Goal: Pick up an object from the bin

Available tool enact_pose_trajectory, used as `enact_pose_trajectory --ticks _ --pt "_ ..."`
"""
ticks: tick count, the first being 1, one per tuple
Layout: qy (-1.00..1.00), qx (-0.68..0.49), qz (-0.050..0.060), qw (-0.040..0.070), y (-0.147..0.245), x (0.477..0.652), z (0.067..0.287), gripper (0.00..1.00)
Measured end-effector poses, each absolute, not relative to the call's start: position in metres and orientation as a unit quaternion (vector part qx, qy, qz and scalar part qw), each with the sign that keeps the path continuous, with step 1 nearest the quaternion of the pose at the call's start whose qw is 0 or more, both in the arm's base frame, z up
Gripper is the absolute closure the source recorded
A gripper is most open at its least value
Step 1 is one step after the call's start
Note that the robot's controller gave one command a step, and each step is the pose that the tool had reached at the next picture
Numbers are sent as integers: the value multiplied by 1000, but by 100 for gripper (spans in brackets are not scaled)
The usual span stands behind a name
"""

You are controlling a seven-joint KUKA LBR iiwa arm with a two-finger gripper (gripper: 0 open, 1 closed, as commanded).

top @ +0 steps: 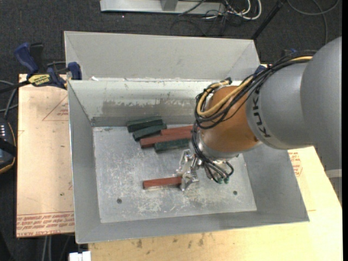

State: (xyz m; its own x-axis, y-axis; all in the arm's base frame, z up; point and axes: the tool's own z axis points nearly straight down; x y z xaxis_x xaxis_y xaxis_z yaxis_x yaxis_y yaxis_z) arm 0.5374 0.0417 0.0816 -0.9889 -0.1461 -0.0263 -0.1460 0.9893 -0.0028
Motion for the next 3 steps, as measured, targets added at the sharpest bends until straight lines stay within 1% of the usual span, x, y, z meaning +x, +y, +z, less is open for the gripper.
enact_pose_trajectory --ticks 1,2,3 --pt "997 -74 0 1 42 533 96 100" --pt "997 -74 0 3 43 536 112 100" --pt "997 -75 0 3 43 536 119 100"
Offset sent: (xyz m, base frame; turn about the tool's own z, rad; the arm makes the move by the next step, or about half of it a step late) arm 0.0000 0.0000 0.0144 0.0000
